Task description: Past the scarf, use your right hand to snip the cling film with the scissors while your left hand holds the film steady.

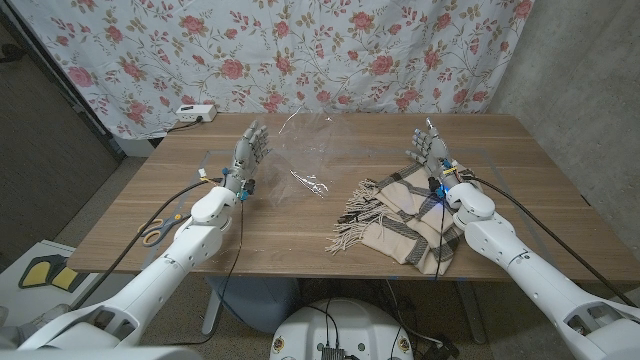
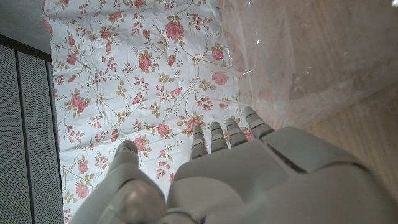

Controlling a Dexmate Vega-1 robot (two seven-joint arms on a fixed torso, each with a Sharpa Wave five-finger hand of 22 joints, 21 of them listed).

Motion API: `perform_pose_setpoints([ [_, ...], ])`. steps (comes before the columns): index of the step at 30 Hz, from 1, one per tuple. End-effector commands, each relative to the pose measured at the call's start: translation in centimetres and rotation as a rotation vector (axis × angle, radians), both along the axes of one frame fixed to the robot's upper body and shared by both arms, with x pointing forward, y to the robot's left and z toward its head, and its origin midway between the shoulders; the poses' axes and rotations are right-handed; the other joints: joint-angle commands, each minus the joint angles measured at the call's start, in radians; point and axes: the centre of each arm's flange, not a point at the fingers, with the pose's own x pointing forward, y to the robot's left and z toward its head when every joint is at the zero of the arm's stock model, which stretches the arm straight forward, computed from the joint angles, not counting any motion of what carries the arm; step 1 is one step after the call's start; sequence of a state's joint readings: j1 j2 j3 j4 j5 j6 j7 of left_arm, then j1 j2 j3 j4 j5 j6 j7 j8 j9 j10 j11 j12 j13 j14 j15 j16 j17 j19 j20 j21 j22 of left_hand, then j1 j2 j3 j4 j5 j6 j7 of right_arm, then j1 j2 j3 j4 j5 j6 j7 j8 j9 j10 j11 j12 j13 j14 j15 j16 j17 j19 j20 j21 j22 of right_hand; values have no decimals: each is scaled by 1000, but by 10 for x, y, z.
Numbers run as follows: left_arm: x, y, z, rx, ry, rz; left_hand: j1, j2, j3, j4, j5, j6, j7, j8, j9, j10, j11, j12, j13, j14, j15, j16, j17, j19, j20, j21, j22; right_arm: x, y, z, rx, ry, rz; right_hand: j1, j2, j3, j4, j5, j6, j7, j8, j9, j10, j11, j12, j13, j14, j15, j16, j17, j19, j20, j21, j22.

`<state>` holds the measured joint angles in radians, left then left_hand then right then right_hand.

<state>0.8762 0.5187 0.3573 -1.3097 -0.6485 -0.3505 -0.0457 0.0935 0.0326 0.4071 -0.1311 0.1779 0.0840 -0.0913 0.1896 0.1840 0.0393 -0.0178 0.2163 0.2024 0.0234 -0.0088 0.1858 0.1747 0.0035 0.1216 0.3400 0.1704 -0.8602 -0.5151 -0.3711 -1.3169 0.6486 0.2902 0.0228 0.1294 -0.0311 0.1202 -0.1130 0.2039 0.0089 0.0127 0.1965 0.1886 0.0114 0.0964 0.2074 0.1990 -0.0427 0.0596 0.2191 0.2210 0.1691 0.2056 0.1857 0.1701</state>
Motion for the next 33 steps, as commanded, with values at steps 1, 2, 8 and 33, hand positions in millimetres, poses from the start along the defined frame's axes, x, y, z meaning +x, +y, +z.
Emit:
perform_pose_setpoints([
  [1, -11, 1, 4, 32, -44, 12, 15, 0, 7, 0, 3, 2, -8, 3, 4, 10, -1, 5, 1, 4, 2, 3, 5, 0, 8, -5, 1, -2, 0, 2, -16, -3, -1, 10, 2, 8, -2, 2, -3, 9, 4, 6, 4, 11, 3, 4, 0, 7, 2, 2, -6, 7, 5, 5],
  [2, -12, 2, 4, 47, -46, 24, 15, 1, 7, 0, 3, 2, -8, 3, 4, 9, -1, 5, 1, 4, 2, 3, 5, -1, 8, -6, 1, -2, 0, 3, -25, -13, 2, 11, 3, 8, -3, 2, -4, 9, 3, 6, 2, 9, 2, 4, -1, 11, 2, 2, -7, 7, 5, 5],
  [8, -14, 3, 3, 69, -52, 47, 16, 1, 8, -1, 3, 3, -8, 4, 4, 11, -1, 5, 1, 1, 3, 2, 5, -2, 8, -10, 1, -2, 0, 5, -38, -13, -11, 14, 5, 10, -4, 2, -6, 11, 3, 6, 2, 12, 2, 4, -3, 16, 1, 2, -9, 7, 4, 5],
  [33, -33, 22, 10, 174, -109, 126, 23, 3, 12, -5, 2, -3, -6, 2, 4, 25, 3, 10, 1, -16, 5, -3, 5, -11, 11, -31, 2, -1, 0, -3, -21, -30, -8, 45, 16, 20, -17, -5, -12, 25, 1, 5, -16, 19, -6, 3, -105, 25, -29, -4, -123, -12, -15, 3],
])
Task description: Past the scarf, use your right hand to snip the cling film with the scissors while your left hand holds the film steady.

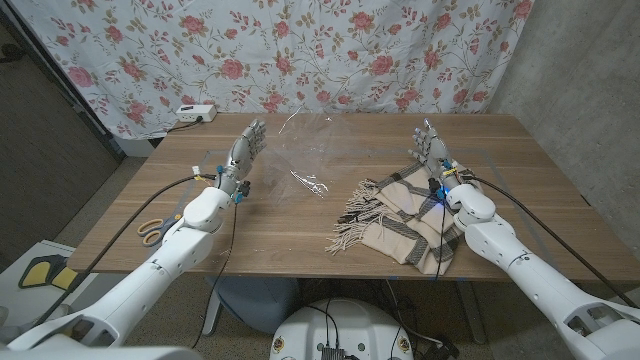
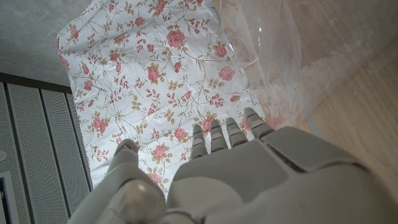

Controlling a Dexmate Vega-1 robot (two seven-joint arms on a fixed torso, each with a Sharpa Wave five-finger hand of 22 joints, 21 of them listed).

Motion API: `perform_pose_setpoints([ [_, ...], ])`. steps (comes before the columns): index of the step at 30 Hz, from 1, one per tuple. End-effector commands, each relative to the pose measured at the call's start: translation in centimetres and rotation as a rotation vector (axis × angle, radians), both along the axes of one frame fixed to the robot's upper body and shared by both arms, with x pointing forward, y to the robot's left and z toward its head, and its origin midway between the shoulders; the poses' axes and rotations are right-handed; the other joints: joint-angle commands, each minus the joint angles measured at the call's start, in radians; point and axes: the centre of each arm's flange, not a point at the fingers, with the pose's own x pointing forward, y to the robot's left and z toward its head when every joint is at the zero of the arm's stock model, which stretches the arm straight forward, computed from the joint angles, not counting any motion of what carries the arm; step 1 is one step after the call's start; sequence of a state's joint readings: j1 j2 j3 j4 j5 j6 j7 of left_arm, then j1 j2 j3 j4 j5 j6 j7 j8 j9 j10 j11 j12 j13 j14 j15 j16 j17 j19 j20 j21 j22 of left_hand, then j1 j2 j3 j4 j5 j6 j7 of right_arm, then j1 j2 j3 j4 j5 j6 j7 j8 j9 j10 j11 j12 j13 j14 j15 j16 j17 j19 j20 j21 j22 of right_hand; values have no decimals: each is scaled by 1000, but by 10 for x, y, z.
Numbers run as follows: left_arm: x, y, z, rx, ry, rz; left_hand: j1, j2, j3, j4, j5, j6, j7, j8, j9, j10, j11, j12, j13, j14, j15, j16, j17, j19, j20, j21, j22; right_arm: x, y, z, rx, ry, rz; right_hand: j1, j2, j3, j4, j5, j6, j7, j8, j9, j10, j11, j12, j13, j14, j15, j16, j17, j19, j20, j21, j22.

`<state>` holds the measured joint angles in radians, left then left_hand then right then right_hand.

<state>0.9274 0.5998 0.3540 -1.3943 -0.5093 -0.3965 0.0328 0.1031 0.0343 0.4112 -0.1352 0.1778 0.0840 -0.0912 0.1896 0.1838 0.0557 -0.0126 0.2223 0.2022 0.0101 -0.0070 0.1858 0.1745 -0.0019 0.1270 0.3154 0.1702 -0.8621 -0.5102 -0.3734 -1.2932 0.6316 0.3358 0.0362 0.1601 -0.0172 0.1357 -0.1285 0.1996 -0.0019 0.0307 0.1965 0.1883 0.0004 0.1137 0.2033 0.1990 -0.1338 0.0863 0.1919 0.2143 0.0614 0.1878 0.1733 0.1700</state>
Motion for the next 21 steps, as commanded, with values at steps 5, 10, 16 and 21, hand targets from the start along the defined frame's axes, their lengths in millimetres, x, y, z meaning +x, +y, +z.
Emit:
perform_pose_setpoints([
  [5, -13, 15, 4, 83, -38, 81, 20, 5, 13, -3, 3, -7, -7, 1, 4, 9, -3, 3, 1, -6, 5, -3, 5, -7, 6, -11, 2, 1, 1, 2, -14, 5, -11, 16, 3, 5, -2, -1, -5, 8, 0, 5, -9, 1, -3, 3, -16, -1, -1, 2, -21, 3, -1, 3],
  [10, -15, 16, 5, 114, -52, 117, 26, 9, 17, -6, 2, -8, -6, 1, 4, 8, -1, 3, 1, -12, 7, -5, 4, -9, 7, -16, 2, 1, 3, 4, -19, 4, -10, 17, 3, 5, -2, -2, -5, 9, 0, 5, -12, 2, -4, 3, -18, -1, -1, 2, -22, 1, 0, 3],
  [16, -15, 14, 5, 112, -46, 99, 33, 13, 21, -9, 2, -11, -6, 1, 4, 8, -2, 2, 1, -17, 8, -5, 4, -11, 8, -23, 2, 4, 5, 4, -14, 5, -2, 18, 3, 5, -3, -2, -6, 10, 0, 5, -16, 2, -5, 3, -19, -1, 0, 2, -23, -4, 2, 3],
  [21, -18, 11, 8, 148, -53, 123, 43, 18, 27, -13, 2, -15, -5, 0, 4, 7, 0, 1, 1, -21, 9, -6, 3, -11, 7, -27, 2, 8, 7, 2, -17, 9, 6, 19, 3, 6, -3, -3, -7, 10, 0, 5, -17, 2, -5, 3, -20, 0, 1, 2, -24, -3, 4, 3],
])
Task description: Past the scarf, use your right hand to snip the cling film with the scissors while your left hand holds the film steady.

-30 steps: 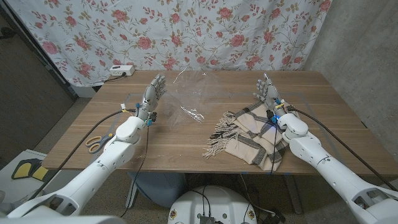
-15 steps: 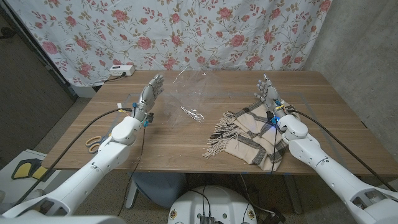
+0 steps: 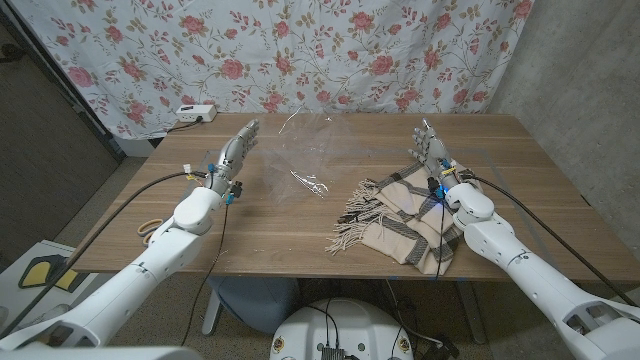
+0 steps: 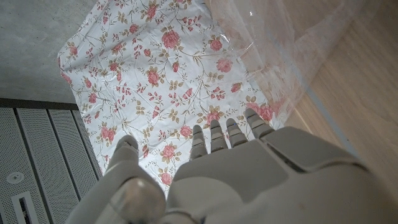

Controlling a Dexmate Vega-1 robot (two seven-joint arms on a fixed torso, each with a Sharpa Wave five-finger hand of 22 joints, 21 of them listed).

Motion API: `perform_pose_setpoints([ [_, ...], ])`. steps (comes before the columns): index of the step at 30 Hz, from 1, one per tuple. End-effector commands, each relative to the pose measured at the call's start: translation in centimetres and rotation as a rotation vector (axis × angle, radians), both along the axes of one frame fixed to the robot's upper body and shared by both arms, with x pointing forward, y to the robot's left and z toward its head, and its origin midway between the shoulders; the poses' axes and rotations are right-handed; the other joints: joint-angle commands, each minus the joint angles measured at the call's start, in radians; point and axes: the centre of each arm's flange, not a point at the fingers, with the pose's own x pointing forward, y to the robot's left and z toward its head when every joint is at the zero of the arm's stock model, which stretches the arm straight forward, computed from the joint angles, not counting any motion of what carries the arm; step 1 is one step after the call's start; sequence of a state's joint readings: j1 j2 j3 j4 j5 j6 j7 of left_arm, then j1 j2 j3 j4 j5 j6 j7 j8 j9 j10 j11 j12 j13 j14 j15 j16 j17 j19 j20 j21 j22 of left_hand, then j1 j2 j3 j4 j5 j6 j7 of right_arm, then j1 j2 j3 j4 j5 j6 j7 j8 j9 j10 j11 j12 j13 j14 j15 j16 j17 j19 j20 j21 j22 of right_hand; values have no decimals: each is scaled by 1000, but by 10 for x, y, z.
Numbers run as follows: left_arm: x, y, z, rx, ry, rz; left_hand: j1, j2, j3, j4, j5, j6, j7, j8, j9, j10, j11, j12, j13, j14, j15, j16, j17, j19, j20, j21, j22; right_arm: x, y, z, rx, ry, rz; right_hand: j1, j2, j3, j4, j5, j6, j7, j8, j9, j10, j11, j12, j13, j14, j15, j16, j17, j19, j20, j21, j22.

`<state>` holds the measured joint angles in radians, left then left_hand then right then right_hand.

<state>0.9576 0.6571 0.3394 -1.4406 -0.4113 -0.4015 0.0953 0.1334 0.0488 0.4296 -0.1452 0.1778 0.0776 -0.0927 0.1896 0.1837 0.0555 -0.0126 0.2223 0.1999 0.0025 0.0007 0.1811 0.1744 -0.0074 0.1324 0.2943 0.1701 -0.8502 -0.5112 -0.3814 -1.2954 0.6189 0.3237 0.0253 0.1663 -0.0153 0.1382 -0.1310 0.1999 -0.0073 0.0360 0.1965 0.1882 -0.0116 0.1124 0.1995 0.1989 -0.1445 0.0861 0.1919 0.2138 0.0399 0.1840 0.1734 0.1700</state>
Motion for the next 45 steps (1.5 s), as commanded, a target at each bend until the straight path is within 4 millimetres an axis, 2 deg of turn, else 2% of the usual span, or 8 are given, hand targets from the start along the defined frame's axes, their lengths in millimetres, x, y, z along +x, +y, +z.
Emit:
perform_pose_setpoints([
  [1, -9, -3, 5, 89, -25, 83, 15, 5, 11, -4, 2, -9, -3, 0, 4, 7, -1, 1, 3, -14, 1, -1, 3, -7, 3, -8, 2, 9, 2, -3, -6, 9, 12, 13, 2, 3, 0, -3, -1, 5, 0, 6, -5, 4, -1, 3, -9, 0, 1, 2, -3, 1, 4, 3],
  [14, -19, -1, 0, 115, -25, 129, 66, 37, 43, -19, 10, -16, 0, 3, 3, -2, 2, -3, 3, -31, 7, -2, 2, -12, 6, -28, 1, 11, -9, -10, 35, 13, 15, 17, 3, 4, -2, -4, -9, 5, -2, 6, -19, 1, -4, 3, -9, -3, 5, 1, 19, -9, 16, 3],
  [18, -24, 1, 1, 166, -38, 181, 74, 36, 47, -22, 10, -17, -1, 3, 3, -3, 3, -4, 3, -36, 6, -3, 2, -16, 6, -33, 2, 9, -11, -11, 34, 11, 12, 18, 3, 4, -2, -4, -11, 5, -3, 6, -19, 1, -4, 3, -6, -4, 6, 1, 16, -3, 15, 3],
  [26, -30, 10, -3, 153, -30, 186, 83, 31, 50, -25, 8, -19, -1, 3, 3, -6, 4, -4, 3, -50, 5, -5, 2, -22, 1, -41, 2, 5, -17, -7, 26, 5, 10, 20, 3, 4, -2, -5, -10, 5, -2, 6, -19, -2, -3, 3, -4, -4, 8, 1, 14, -3, 14, 3],
  [33, -40, 16, 1, 203, -58, 268, 89, 26, 51, -26, 7, -19, -1, 3, 3, -6, 5, -4, 3, -56, 4, -5, 2, -25, -2, -48, 2, 2, -20, -4, 10, -8, 1, 22, 4, 5, -2, -5, -6, 9, 0, 6, -16, 8, -1, 3, 1, -3, 11, 1, 15, -6, 15, 3],
  [45, -51, 22, 4, 275, -64, 351, 97, 19, 51, -25, 5, -20, 1, 3, 3, 4, 0, 0, 3, -67, 6, -6, 2, -26, -1, -56, 2, 2, -21, -2, -4, -12, -6, 24, 5, 5, -3, -6, -6, 16, 0, 5, -17, 7, 0, 2, 0, -6, 11, 0, 14, -10, 15, 2],
])
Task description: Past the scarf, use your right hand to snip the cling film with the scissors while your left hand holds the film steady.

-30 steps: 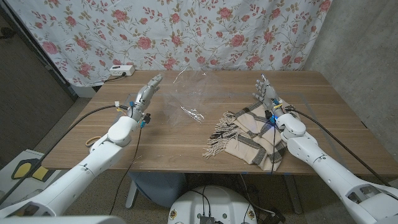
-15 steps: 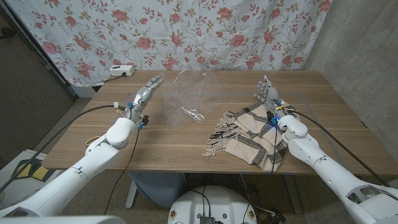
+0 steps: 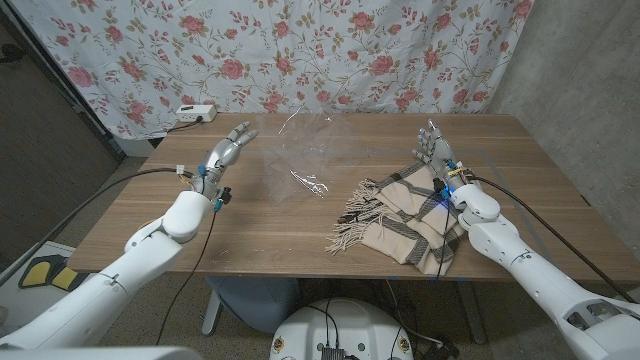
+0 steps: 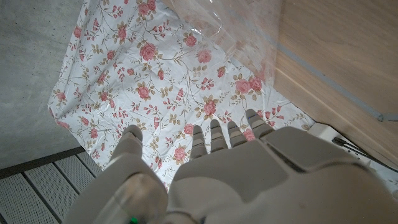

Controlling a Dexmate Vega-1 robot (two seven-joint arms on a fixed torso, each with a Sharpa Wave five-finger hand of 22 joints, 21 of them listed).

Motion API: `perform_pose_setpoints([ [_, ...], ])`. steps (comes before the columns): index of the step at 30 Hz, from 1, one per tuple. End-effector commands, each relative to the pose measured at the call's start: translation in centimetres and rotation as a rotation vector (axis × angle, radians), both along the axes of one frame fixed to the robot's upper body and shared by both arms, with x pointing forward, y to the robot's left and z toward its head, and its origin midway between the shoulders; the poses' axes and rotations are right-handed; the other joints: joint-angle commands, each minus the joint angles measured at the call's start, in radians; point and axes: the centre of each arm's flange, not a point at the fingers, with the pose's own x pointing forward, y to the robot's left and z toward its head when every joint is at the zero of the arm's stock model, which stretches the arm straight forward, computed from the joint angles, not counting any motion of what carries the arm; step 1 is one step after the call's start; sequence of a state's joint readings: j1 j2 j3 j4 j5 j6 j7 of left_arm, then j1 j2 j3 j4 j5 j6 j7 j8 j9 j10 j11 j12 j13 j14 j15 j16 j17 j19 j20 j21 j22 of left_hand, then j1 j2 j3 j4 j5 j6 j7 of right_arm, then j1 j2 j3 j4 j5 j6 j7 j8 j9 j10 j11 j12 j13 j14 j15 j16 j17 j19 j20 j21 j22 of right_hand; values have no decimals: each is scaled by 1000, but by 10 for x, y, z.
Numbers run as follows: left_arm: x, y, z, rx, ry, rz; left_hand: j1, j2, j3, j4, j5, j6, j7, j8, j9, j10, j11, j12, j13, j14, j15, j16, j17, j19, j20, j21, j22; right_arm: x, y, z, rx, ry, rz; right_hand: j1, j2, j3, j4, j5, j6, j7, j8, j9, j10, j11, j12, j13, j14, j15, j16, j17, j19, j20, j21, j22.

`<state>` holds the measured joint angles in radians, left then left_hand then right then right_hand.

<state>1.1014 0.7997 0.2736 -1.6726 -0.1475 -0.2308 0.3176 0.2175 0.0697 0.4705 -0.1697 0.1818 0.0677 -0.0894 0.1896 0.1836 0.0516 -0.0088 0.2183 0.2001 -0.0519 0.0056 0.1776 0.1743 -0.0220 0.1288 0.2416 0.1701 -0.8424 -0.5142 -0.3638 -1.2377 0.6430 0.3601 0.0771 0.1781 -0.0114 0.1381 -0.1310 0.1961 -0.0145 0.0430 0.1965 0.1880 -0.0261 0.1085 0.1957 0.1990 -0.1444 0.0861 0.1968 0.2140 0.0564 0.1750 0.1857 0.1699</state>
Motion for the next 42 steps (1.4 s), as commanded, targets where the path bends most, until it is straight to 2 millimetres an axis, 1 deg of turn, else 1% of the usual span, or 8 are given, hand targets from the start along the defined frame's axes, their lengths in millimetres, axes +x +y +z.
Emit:
perform_pose_setpoints([
  [1, -11, 8, 2, 58, -10, 84, 13, -2, 11, -1, 1, -11, -2, 3, 3, 8, -3, 4, 3, -13, 1, -2, 2, -12, 3, -3, 2, -1, -2, 2, -16, -8, -9, 12, 1, 5, -3, -2, 1, 8, 0, 6, -3, 10, 4, 2, 0, -6, 6, 0, -3, -1, 3, 2],
  [12, -19, 13, 3, 116, -13, 184, 20, -7, 12, 0, 1, -14, -1, 2, 3, 8, 2, 5, 4, -20, 5, -1, 2, -14, 6, -11, 2, 1, -2, 3, -8, -9, -2, 15, 1, 6, -4, -2, 0, 7, 0, 5, -5, 8, 4, 1, 0, -8, 7, -1, -11, -5, 1, 2],
  [16, -22, 11, 1, 138, -11, 209, 23, -11, 12, 0, 1, -20, 12, 0, 3, 12, 8, 7, 4, -21, 7, 1, 2, -11, 5, -13, 2, 2, -1, 4, -11, -16, 2, 15, 1, 6, -4, -3, -1, 5, 0, 5, -5, 8, 4, 1, 1, -8, 7, -1, -11, -5, 1, 2],
  [22, -29, 11, 1, 180, -5, 241, 27, -15, 12, 0, 1, -22, 10, 0, 3, 12, 11, 7, 5, -23, 7, 1, 2, -11, 5, -17, 3, 3, -4, 4, -2, -14, 6, 16, 1, 5, -4, -3, -1, 5, 0, 5, -5, 9, 4, 1, 1, -9, 8, -1, -11, -4, 1, 2],
  [30, -38, 14, -1, 233, 15, 325, 32, -18, 12, 1, 1, -26, 10, 0, 3, 28, 0, 13, 5, -25, 8, 2, 2, -11, 5, -22, 3, 3, -5, 3, -17, -14, 6, 17, 1, 5, -4, -3, -2, 4, -1, 5, -7, 8, 4, 1, 2, -9, 8, -2, -12, -4, 1, 2],
  [33, -42, 16, -3, 245, 20, 352, 33, -19, 13, 1, 1, -24, 12, 1, 3, 29, 1, 13, 6, -26, 8, 2, 2, -11, 5, -23, 3, 3, -5, 3, -26, -16, 2, 18, 0, 5, -4, -4, -4, 3, -1, 5, -6, 9, 5, 0, 8, -12, 11, -2, 13, -28, 11, 2],
  [34, -43, 17, -3, 245, 22, 359, 33, -19, 13, 1, 1, -24, 11, 1, 3, 29, 3, 13, 6, -27, 8, 2, 2, -11, 4, -23, 3, 2, -5, 3, -26, -16, 2, 19, 0, 5, -4, -4, -4, 3, -1, 5, -6, 9, 5, 0, 8, -12, 11, -2, 14, -30, 11, 2],
  [42, -54, 20, -6, 273, 48, 425, 36, -22, 12, 4, 0, -29, 11, 0, 3, 23, 10, 11, 6, -39, 17, -1, 2, -12, 3, -28, 3, 1, -6, 5, -22, -27, -5, 21, 1, 6, -4, -4, -3, 0, 0, 5, -1, 7, 7, 0, 13, -17, 13, -3, 5, -16, 7, 2],
])
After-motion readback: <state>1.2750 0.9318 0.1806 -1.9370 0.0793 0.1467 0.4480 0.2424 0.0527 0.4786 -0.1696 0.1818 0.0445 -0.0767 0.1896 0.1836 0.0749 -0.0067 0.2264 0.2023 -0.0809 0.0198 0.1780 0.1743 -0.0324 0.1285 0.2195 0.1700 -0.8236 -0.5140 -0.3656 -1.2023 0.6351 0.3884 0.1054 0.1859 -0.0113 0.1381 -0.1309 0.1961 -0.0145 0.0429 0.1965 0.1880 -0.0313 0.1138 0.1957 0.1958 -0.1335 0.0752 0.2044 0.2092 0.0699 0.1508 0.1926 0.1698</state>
